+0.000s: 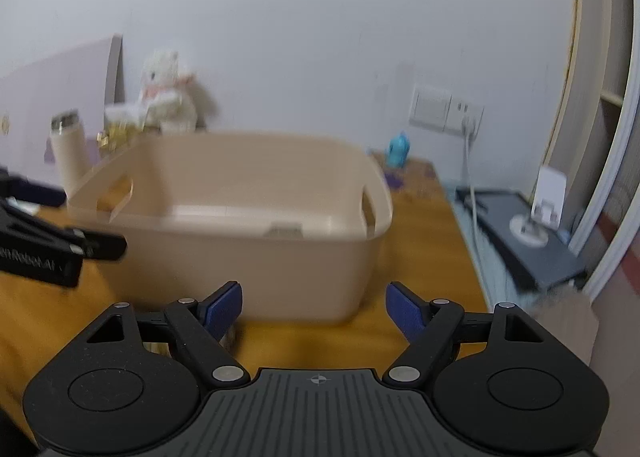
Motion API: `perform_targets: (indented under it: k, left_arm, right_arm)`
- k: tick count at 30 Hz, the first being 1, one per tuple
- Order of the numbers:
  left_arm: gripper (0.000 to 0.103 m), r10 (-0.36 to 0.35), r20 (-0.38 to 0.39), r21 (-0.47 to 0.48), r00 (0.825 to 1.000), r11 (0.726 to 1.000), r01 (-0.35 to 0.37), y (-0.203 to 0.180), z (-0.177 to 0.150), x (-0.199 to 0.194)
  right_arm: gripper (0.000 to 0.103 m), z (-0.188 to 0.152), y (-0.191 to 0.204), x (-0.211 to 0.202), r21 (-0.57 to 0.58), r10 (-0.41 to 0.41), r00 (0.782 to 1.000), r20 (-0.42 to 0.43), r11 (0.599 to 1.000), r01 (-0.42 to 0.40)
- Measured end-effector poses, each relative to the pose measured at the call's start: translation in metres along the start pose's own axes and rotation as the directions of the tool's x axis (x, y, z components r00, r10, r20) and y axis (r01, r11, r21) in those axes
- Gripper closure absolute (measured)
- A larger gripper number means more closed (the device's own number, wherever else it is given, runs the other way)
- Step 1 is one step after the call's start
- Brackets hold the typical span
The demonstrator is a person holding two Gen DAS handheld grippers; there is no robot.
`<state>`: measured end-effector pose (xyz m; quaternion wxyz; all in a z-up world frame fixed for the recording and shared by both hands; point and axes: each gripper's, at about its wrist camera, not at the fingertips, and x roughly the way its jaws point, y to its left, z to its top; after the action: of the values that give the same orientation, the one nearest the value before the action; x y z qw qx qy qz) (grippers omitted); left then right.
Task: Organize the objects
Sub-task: 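Grasp the floral scrunchie with the left tool while the right tool grasps the purple snack box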
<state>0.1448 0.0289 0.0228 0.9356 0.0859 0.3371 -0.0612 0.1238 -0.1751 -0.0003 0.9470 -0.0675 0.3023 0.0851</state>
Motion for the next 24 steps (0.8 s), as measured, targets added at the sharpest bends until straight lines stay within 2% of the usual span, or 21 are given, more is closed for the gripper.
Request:
perform_targets:
  k: [5, 9, 12, 18, 24]
  left_arm:
    - [0.009, -0.033, -0.059, -0.021, 0.998, 0.999, 0.032, 0.000, -0.023, 0.010]
    - [0.009, -0.063, -0.093, -0.034, 0.994, 0.998, 0.060, -0.002, -0.033, 0.021]
    - [0.009, -0.096, -0.105, -0.055, 0.990, 0.994, 0.091, -0.004, -0.037, 0.029]
    - [0.010, -0.114, -0.137, -0.082, 0.984, 0.991, 0.104, -0.007, -0.040, 0.051]
    - [0.010, -0.109, -0.185, -0.123, 0.977, 0.989, 0.087, -0.006, -0.044, 0.076]
  right_arm:
    - [0.023, -0.029, 0.004, 0.011, -0.007, 0.023, 0.996, -0.083, 1.000, -0.023]
    - [0.023, -0.040, 0.009, 0.018, -0.009, 0.048, 0.992, -0.113, 0.999, -0.049]
    - [0.023, -0.043, 0.016, 0.023, -0.014, 0.071, 0.990, -0.122, 0.997, -0.074]
    - [0.026, -0.044, 0.032, 0.037, -0.033, 0.110, 0.984, -0.138, 0.993, -0.116]
    - [0.033, -0.044, 0.041, 0.056, -0.020, 0.125, 0.980, -0.153, 0.991, -0.130]
